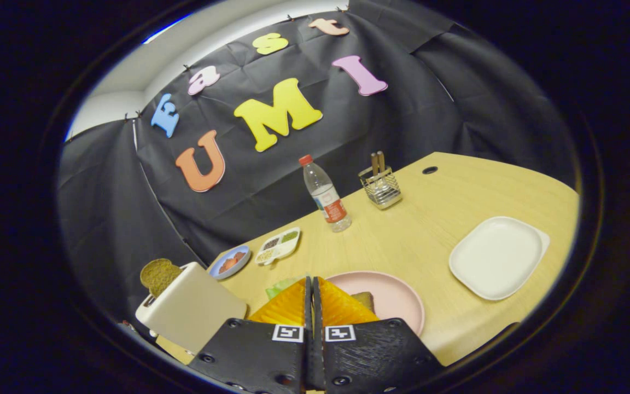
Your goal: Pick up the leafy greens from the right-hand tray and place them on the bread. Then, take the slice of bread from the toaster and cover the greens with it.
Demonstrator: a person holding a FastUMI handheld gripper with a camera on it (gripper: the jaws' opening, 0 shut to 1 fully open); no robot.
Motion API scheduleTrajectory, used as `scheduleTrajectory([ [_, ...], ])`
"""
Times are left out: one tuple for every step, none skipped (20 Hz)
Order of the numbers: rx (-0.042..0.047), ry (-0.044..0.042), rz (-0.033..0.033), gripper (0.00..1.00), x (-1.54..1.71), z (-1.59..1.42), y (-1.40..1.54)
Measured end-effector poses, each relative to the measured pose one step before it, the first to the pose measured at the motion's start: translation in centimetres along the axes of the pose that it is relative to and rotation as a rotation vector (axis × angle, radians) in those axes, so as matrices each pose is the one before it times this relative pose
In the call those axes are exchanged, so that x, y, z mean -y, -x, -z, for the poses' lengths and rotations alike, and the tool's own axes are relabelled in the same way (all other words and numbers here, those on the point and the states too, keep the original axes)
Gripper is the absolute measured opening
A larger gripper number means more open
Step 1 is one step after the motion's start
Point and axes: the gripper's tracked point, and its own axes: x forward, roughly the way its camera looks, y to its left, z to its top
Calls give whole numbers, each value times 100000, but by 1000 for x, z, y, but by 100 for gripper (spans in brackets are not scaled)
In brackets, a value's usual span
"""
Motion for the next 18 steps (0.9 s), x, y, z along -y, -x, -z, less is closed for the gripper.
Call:
scheduleTrajectory([
  [314, 1171, 1916, 0, 652, 226, -30],
  [301, 1927, 1863, 0, 531, 335, -172],
  [377, 1924, 1808, 0, 488, -50, -78],
  [-772, 1801, 1098, 0, 212, 356, -324],
  [-938, 1858, 728, 1, 276, 346, 0],
  [-503, 1795, -19, 1, -87, 68, -13],
  [252, 1849, 708, 1, 175, 45, 135],
  [884, 1508, 509, 9, 157, -219, 119],
  [925, 1609, 373, 15, 80, -145, 132],
  [1023, 1700, 196, 29, 94, -264, 118],
  [1230, 1645, 327, 43, 123, -263, 83],
  [1038, 1514, 1535, 57, 409, -305, 25],
  [1296, 1066, 1188, 70, 325, -340, 147],
  [1669, 911, 1008, 81, 135, -477, 203],
  [2455, 1797, 912, 83, -97, -666, 417],
  [3103, 2633, 943, 91, -117, -948, 468],
  [3786, 2616, 924, 93, -323, -1087, 540],
  [3837, 2381, 1834, 94, -276, -1278, 556],
])
